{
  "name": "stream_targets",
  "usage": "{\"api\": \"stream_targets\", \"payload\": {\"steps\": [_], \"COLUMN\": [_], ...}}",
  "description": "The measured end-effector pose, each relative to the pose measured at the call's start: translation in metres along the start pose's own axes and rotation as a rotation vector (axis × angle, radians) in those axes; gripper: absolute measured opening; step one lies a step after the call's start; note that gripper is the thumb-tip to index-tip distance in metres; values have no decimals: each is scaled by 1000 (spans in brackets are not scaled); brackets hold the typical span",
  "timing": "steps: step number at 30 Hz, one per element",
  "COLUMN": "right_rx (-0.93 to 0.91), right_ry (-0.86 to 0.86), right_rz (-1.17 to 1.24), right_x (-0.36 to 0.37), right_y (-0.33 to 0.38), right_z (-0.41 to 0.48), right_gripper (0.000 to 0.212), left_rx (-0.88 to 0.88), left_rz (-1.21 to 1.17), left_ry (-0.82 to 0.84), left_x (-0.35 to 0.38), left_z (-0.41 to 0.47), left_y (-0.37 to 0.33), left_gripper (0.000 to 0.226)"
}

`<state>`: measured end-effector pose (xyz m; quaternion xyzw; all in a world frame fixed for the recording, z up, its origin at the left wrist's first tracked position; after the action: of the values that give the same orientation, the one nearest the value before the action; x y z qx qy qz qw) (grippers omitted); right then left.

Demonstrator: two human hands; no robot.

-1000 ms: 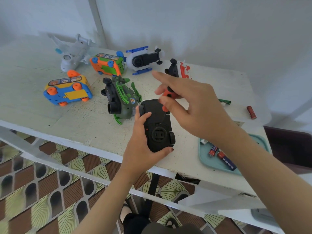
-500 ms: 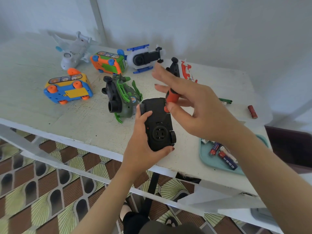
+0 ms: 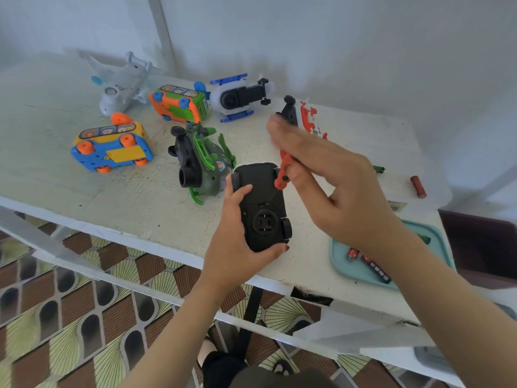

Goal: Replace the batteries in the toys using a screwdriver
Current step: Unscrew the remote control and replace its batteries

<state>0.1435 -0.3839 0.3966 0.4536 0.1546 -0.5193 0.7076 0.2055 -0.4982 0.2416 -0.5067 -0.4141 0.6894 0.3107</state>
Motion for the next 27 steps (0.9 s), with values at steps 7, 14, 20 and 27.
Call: {"api": "stream_targets", "payload": {"steps": [7,14,20,27], "right_rx": [26,127,79,94], "right_ry": [-81,71,-104,-47], "right_rz": [-164,197,-56,171], "right_x": [-6,-2,-10,-5], "right_y": [-2,-11,-7,-12], "right_z": [0,2,2,3], "right_gripper": [29,39,21,32], "left_rx": [8,5,32,79], "left_rz": [30,19,139,215], "left_ry": [-15,10,-48,-61], "left_x": [0,2,0,1], "left_z": [1,1,0,-2], "left_y": [1,0,-1,-8], "left_gripper": [102,105,103,102]}}
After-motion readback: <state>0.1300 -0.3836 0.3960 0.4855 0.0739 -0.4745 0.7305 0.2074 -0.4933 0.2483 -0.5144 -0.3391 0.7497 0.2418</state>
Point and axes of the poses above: each hand's wrist, its own z-axis towards the middle knuckle, its own x-axis out of the palm, y = z × x, the point moved 7 cm from there along z, towards the middle knuckle, and after that the axes turned 12 degrees about y, right-handed, at the moved point
